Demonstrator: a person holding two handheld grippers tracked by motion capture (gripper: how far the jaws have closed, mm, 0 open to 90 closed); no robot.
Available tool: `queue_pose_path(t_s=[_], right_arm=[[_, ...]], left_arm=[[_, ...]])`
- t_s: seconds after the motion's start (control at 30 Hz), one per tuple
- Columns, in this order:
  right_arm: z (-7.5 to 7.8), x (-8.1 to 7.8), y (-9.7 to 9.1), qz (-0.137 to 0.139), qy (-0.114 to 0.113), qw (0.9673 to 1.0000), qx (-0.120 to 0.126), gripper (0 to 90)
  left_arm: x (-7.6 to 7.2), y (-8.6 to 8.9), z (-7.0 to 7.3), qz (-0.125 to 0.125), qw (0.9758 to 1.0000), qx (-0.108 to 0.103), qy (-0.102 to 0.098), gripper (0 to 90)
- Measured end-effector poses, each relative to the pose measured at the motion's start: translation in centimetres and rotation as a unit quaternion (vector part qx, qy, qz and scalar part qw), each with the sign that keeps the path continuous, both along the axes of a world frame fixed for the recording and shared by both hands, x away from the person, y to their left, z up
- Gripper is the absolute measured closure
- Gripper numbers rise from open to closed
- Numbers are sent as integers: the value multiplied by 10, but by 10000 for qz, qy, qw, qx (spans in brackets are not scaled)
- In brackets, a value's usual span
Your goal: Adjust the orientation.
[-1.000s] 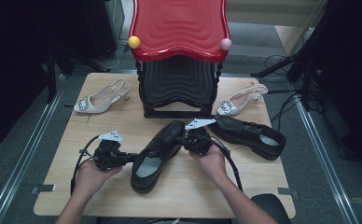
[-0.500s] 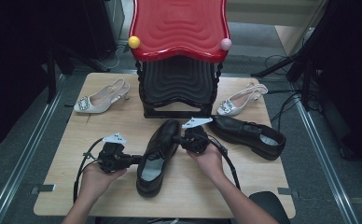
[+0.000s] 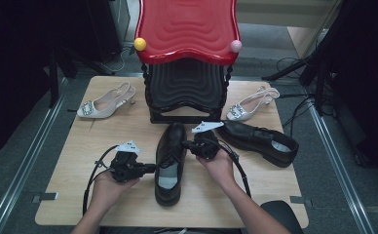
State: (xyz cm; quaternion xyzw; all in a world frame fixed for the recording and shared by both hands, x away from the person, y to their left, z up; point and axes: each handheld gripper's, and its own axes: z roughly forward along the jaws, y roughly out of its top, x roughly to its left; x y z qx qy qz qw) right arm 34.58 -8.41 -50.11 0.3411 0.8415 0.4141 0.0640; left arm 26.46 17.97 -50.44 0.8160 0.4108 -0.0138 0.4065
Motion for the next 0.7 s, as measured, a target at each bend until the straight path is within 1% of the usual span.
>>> queue_pose_path(t_s=[0.07,0.13,0.2,0.27,0.3,0.37,0.4,0.43,0.47,0.5,0.57,0.63,0.67,0.7], right_arm=[[1,0,-2,-2,1,10000,12,900],[2,0,-4,6,31,10000,57,892],[5,-1,-7,24,15,10000,50,872],[8,-3,-11,60,39,9999,120,849],[10,-5,-14,85,9,9999,140,831],[14,-9,-21,149,-51,9997,184,762],[15,-11,-24,164,-56,9996,215,727],[16,-13,-28,214,-94,9994,256,685],[17,-15,-30,218,-103,9994,240,664],[18,-16,-33,249,-114,9994,208,637],[19,-18,-40,272,-112,9994,197,607],[21,-19,-45,265,-101,9993,250,596],[22,-19,-48,246,-117,9992,293,585],[23,-21,-53,234,-197,9988,375,581]], left_arm=[[1,-4,-2,22,10000,65,-44,886],[4,-4,-3,-17,10000,-45,53,884],[6,-1,-2,-58,9999,-95,122,861],[6,2,-1,-94,9997,-170,129,836],[6,3,1,-97,9997,-177,99,818],[6,5,4,-118,9997,-224,48,756],[6,5,5,-128,9997,-184,14,724],[6,5,6,-131,9998,-151,22,677],[6,6,7,-156,9998,-128,50,637],[7,8,8,-130,9999,-90,21,595],[9,11,10,-105,9999,-107,9,534],[11,13,12,-98,9998,-143,11,491],[13,15,12,-80,9999,-151,4,472],[14,15,12,-74,9999,-149,13,460]])
